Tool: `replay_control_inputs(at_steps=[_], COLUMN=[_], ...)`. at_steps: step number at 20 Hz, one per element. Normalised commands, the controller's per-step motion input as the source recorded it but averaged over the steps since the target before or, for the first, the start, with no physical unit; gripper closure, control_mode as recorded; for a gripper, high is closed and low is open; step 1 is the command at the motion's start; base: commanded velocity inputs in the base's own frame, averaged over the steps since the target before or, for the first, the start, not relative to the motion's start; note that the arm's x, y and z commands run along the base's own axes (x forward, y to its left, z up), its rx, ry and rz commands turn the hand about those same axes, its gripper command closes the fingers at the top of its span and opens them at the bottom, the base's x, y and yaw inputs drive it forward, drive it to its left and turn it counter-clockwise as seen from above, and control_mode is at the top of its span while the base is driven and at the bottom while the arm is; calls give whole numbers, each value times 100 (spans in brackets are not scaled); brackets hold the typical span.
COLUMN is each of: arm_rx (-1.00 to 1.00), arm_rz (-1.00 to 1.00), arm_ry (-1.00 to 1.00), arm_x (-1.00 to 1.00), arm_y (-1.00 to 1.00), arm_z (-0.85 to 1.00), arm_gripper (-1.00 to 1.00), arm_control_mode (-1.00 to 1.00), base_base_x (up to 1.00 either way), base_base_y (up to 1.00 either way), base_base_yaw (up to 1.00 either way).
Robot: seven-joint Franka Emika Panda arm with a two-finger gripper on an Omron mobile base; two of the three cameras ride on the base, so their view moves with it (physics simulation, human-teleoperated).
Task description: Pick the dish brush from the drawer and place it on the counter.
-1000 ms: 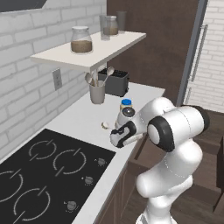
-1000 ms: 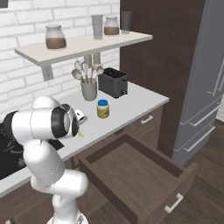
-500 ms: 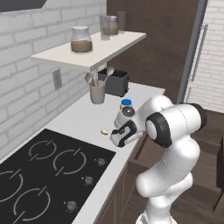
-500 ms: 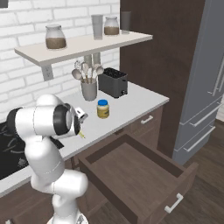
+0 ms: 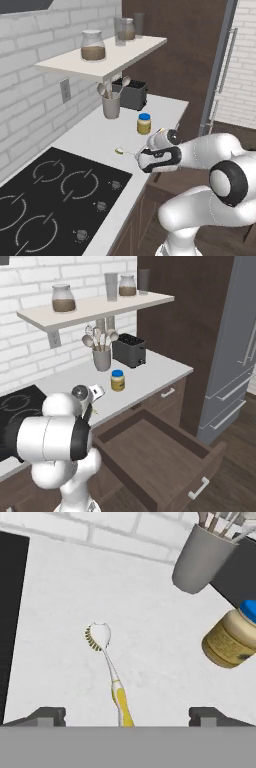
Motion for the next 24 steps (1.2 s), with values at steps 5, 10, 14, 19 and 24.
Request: replay_control_inputs(at_steps=[5,10,14,19,24], arm_rx=[6,3,0,0,1], arm_rz=[-6,-7,-11,-16,-8], arm_ry=[8,16,29,21,-3], arm_x=[-5,0,-8,-76,-100], arm_y=[-77,-71,-70,-71,-25], arm_z=[100,100,100,72,-22], arm_gripper=[-100,-100,-100,-100,-100], arm_control_mode=[-100,-100,-100,-100,-100], base_base_x=[0,0,0,0,0], base_base_y=[0,0,0,0,0], base_base_yaw=[0,0,0,0,0])
